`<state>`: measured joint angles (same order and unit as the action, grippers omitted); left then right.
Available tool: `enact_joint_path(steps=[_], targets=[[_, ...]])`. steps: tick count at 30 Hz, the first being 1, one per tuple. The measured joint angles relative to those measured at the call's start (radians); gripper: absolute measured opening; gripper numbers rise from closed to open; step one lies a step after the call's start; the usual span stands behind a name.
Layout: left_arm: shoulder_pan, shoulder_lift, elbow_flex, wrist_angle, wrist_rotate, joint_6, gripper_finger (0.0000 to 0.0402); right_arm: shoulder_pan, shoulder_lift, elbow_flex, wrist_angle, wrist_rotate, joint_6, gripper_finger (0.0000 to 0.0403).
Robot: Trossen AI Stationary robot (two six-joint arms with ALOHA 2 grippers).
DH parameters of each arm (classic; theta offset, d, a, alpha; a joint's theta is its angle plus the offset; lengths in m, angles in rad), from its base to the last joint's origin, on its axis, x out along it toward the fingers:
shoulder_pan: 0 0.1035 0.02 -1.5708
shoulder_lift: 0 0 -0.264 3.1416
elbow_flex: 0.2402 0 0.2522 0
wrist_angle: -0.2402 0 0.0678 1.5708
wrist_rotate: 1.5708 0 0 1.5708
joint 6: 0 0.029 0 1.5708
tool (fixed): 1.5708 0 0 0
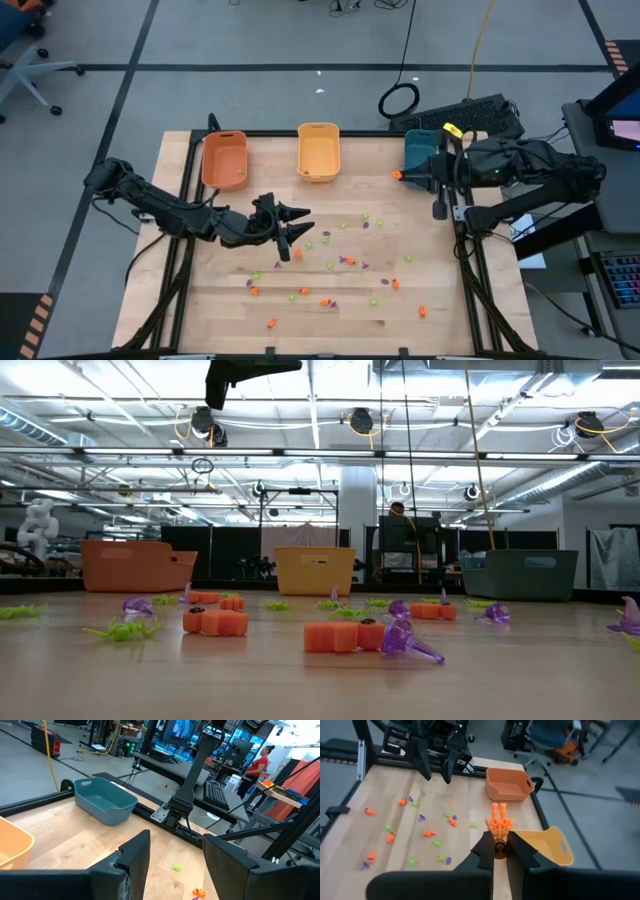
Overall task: Sort Halloween decoration
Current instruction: Put the orange skeleton toy into the blue bin
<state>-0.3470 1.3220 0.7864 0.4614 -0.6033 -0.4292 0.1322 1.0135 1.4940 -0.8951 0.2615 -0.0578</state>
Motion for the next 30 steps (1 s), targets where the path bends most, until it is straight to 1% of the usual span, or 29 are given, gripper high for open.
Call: enact_joint_path(steps=[8,11,16,18,21,25,28,30], targets=[[0.022,0.000,0.000,-0.033,-0.002,-0.007,0.0187,0.000,0.079,0.000,0.000,0.012,0.184,0.0004],[0.021,0.000,0.000,-0.029,-0.003,-0.008,0.0187,0.000,0.117,0.000,0.000,0.102,0.222,0.0004],[0.021,0.000,0.000,-0.033,-0.003,-0.010,0.0186,-0.023,0.166,0.000,-0.068,0.329,0.291,0.0004],[0.021,0.000,0.000,-0.033,-0.003,-0.010,0.0187,-0.054,0.178,0.000,-0.130,0.365,0.303,0.0004],[0.019,0.000,0.000,-0.034,-0.003,-0.009,0.0186,-0.115,0.188,0.000,-0.241,0.366,0.346,0.0004],[0.022,0.000,0.000,-0.037,-0.003,-0.007,0.0186,-0.210,0.189,-0.001,-0.381,0.365,0.483,0.0004],[0.028,0.000,0.000,-0.037,-0.003,-0.004,0.0186,-0.291,0.189,-0.001,-0.447,0.362,0.542,0.0004],[0.035,0.000,0.000,-0.038,-0.003,-0.004,0.0187,-0.350,0.189,-0.001,-0.458,0.333,0.542,0.0004]])
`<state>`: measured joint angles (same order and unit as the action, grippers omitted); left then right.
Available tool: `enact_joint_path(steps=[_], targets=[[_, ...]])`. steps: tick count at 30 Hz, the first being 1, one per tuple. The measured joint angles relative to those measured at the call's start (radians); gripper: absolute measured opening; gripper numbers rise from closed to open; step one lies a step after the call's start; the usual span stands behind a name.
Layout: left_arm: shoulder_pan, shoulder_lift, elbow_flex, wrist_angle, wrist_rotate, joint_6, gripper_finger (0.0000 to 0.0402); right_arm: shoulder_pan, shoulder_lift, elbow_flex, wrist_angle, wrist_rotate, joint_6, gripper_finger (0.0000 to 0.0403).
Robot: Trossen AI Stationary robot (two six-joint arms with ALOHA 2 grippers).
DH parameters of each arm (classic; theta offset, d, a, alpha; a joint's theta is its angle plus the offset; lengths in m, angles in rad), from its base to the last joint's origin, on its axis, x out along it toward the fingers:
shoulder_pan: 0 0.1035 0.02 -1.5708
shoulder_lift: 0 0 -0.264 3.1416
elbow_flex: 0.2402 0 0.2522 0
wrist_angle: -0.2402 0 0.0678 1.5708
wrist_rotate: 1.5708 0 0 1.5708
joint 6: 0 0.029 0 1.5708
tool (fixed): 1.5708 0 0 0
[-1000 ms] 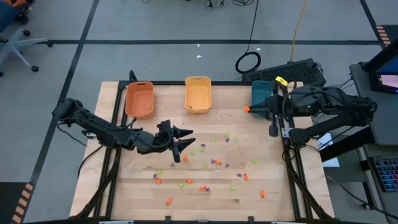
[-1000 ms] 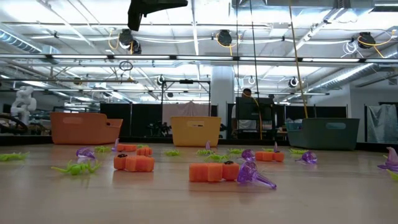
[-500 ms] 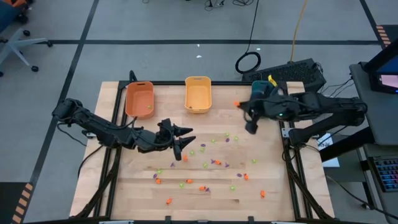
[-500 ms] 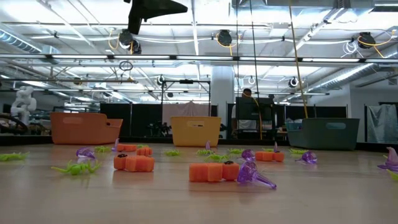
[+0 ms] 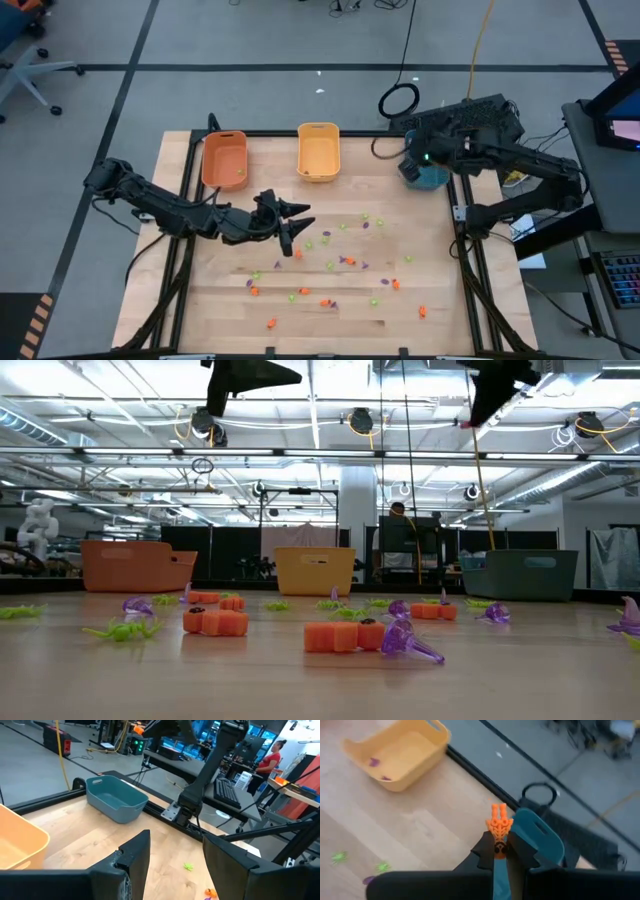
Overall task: Sort Halloween decoration
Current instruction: Put the orange skeleton toy into the blue bin
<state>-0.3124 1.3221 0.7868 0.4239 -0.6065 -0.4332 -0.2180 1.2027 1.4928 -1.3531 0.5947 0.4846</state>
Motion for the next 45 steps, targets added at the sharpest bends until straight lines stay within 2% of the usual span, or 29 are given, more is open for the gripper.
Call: enact_joint_path(steps=[6,10,21,29,38,45], targets=[[0.035,0.000,0.000,-0.019,0.000,0.003,0.0187,-0.185,0.001,-0.081,0.017,-0.135,-0.094,0.0004],[0.063,0.000,0.000,-0.018,0.006,0.004,0.0186,-0.289,0.000,-0.176,0.093,-0.225,-0.127,0.0004],[0.098,0.000,0.000,-0.018,0.045,0.002,0.0186,-0.490,0.000,-0.479,0.357,-0.442,-0.049,0.0004],[0.097,0.000,0.000,-0.022,0.046,0.025,0.0187,-0.575,0.030,-0.575,0.445,-0.466,-0.028,0.0004],[0.103,0.000,0.000,-0.022,0.046,0.023,0.0187,-0.644,0.183,-0.578,0.544,-0.466,-0.032,0.0005],[0.103,0.000,0.000,-0.022,0.057,0.020,0.0187,-0.665,0.288,-0.576,0.529,-0.465,0.020,0.0039]])
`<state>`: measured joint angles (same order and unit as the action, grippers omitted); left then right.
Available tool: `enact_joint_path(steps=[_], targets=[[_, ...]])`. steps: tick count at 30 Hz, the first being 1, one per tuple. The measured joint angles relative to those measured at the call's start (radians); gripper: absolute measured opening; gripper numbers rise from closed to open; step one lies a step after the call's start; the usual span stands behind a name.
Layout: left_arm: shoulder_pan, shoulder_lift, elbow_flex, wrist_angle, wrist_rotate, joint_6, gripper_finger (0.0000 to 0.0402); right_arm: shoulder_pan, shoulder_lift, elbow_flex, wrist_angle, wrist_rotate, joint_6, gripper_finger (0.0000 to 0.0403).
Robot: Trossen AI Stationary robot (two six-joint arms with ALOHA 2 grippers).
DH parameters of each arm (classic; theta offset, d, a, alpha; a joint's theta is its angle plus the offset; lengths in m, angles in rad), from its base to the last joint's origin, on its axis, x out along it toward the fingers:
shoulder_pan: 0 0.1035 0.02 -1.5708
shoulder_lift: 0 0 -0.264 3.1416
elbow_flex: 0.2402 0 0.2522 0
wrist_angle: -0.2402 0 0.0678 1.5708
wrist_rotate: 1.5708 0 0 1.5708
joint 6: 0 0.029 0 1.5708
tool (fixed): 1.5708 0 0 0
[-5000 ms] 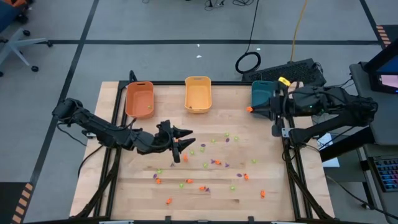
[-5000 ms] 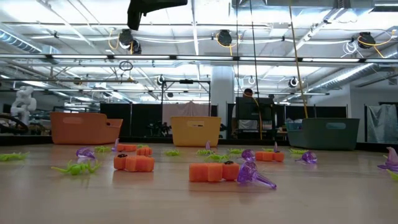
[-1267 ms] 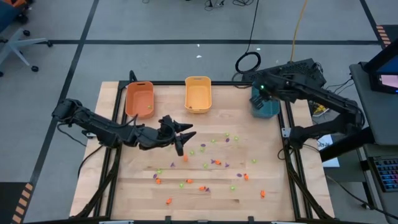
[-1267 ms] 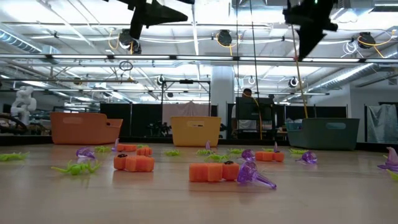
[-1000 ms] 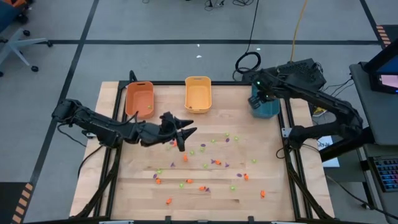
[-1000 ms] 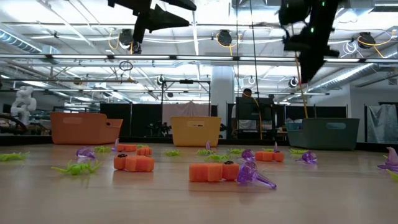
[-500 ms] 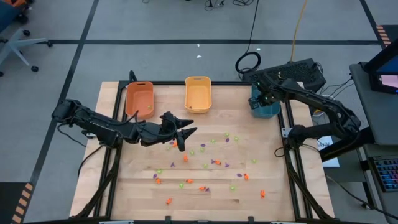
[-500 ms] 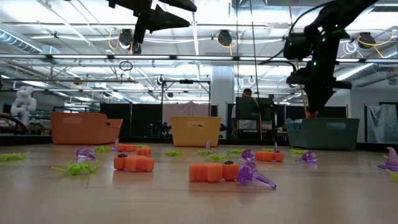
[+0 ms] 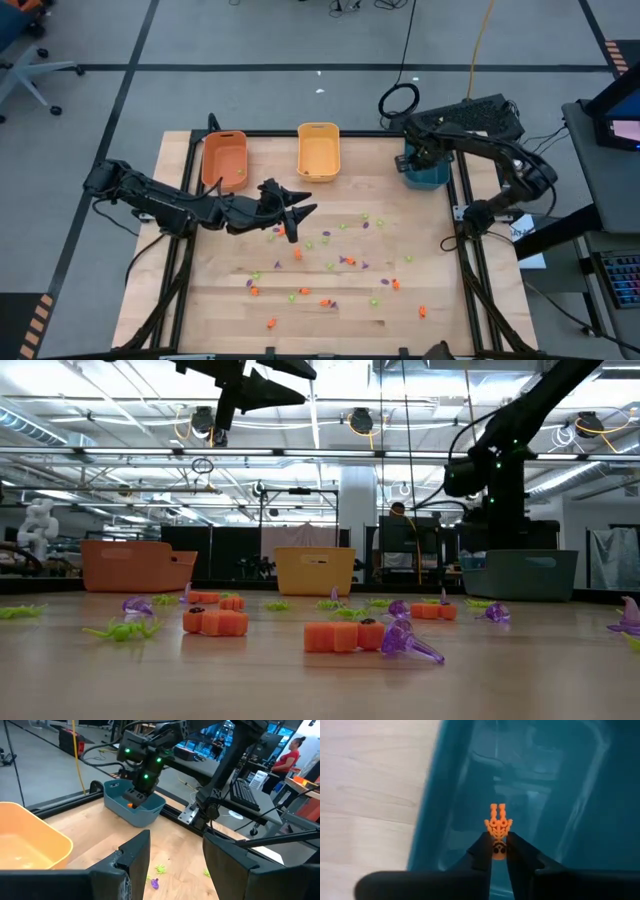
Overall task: Sort Halloween decoration
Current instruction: Put the orange skeleton toy into the blue bin, then put the green spider toy into the orange bin
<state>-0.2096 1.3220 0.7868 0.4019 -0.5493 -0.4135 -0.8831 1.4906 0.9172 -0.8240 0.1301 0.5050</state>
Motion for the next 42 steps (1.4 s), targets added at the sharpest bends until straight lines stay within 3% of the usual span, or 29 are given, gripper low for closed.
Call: enact_joint_path(steps=[12,16,20,24,30,37,42], targets=[[0.000,0.000,0.000,0.000,0.109,-0.135,0.0187,0.000,-0.088,0.095,-0.010,-0.003,-0.025,0.0144],[-0.003,0.000,0.000,0.000,0.146,-0.183,0.0187,0.011,-0.170,0.159,-0.022,-0.106,-0.058,0.0164],[-0.016,0.000,0.000,-0.001,0.153,-0.183,0.0187,0.081,-0.278,0.190,-0.001,-0.211,-0.025,0.0171],[-0.016,0.000,0.001,-0.036,0.153,-0.183,0.0187,0.190,-0.377,0.190,0.003,-0.198,0.014,0.0171],[-0.017,0.000,0.073,-0.287,0.157,-0.184,0.0187,0.345,-0.450,0.190,0.003,-0.131,0.033,0.0171],[-0.017,0.000,0.163,-0.626,0.165,-0.244,0.0187,0.443,-0.439,0.190,0.007,-0.128,0.033,0.0171],[-0.020,0.000,0.177,-0.863,0.314,-0.460,0.0187,0.479,-0.419,0.189,0.013,-0.127,0.033,0.0171]])
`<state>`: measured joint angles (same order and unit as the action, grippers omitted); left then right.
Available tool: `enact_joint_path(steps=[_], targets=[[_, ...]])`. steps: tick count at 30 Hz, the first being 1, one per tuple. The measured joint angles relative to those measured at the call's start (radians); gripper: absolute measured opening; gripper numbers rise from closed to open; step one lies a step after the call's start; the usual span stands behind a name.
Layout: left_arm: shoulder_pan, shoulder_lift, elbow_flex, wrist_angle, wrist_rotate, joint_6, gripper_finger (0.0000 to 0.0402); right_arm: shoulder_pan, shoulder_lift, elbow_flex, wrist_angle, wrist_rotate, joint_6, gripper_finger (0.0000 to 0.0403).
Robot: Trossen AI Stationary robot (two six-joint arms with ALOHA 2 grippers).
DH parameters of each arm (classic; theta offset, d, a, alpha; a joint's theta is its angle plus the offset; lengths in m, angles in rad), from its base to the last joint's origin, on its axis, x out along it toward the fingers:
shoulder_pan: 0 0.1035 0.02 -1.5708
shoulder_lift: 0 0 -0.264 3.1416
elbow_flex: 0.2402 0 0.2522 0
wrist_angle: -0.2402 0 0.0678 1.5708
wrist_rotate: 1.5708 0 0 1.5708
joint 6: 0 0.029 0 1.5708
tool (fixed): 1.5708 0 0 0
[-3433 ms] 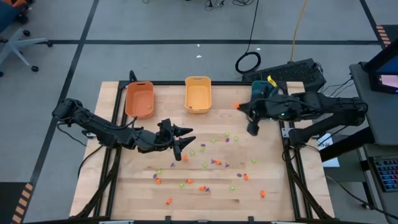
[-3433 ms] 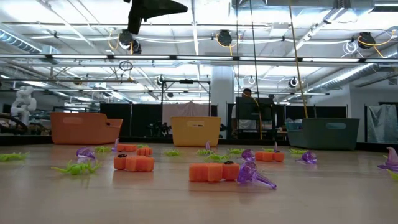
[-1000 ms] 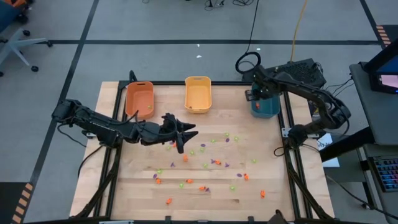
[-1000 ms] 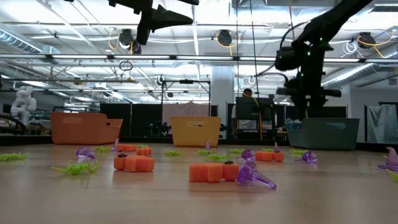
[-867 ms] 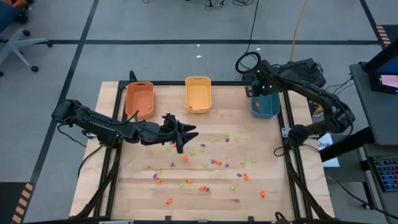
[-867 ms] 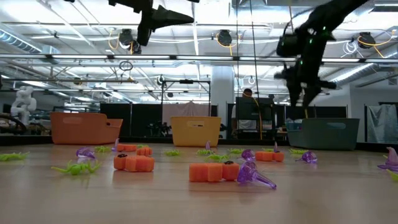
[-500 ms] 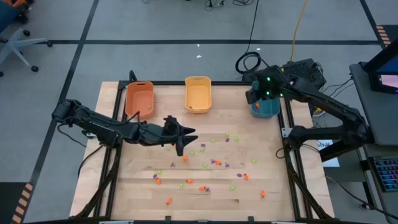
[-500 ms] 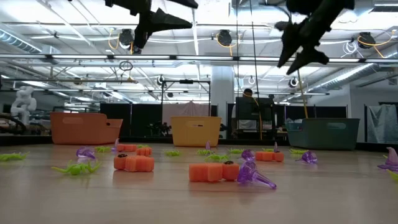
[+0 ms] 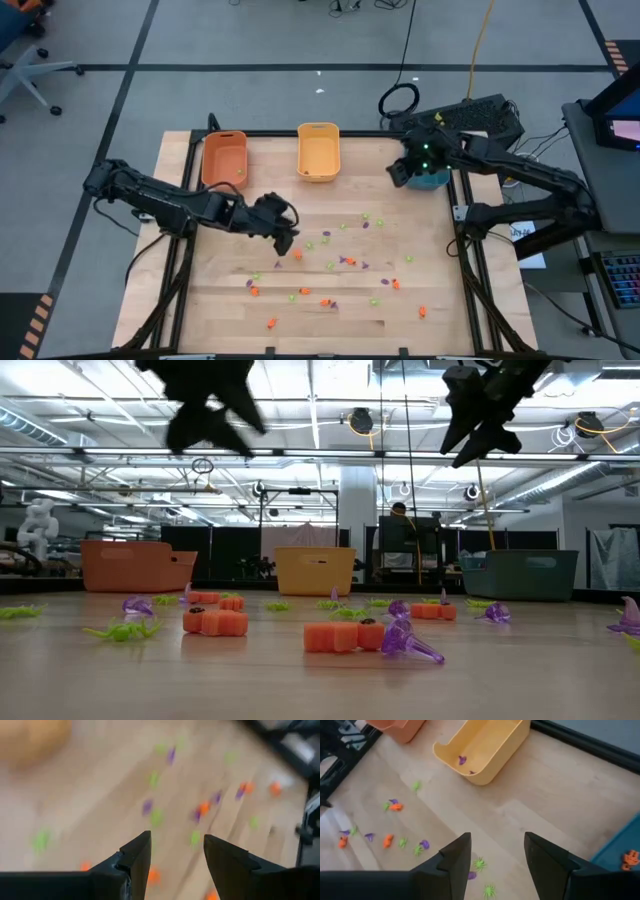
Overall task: Sort Halloween decoration
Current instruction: Put the green spider toy into the orange bin
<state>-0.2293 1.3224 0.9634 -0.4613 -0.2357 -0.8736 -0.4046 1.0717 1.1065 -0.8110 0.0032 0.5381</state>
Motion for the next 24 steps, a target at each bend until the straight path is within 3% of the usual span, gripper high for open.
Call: enact_joint_path(steps=[4,10,17,24], targets=[[-0.024,0.000,0.000,-0.202,0.073,-0.174,0.0187,0.025,0.014,0.000,-0.001,0.000,0.000,0.0171],[-0.054,0.000,-0.007,-0.450,0.077,-0.392,0.0187,0.056,0.023,0.000,-0.001,0.001,-0.002,0.0171],[-0.095,0.000,-0.082,-0.418,0.052,-0.405,0.0187,0.081,0.023,0.000,-0.001,0.001,-0.011,0.0171],[-0.212,0.000,-0.118,-0.362,-0.012,-0.404,0.0187,0.125,0.023,0.000,-0.010,0.001,-0.008,0.0171]])
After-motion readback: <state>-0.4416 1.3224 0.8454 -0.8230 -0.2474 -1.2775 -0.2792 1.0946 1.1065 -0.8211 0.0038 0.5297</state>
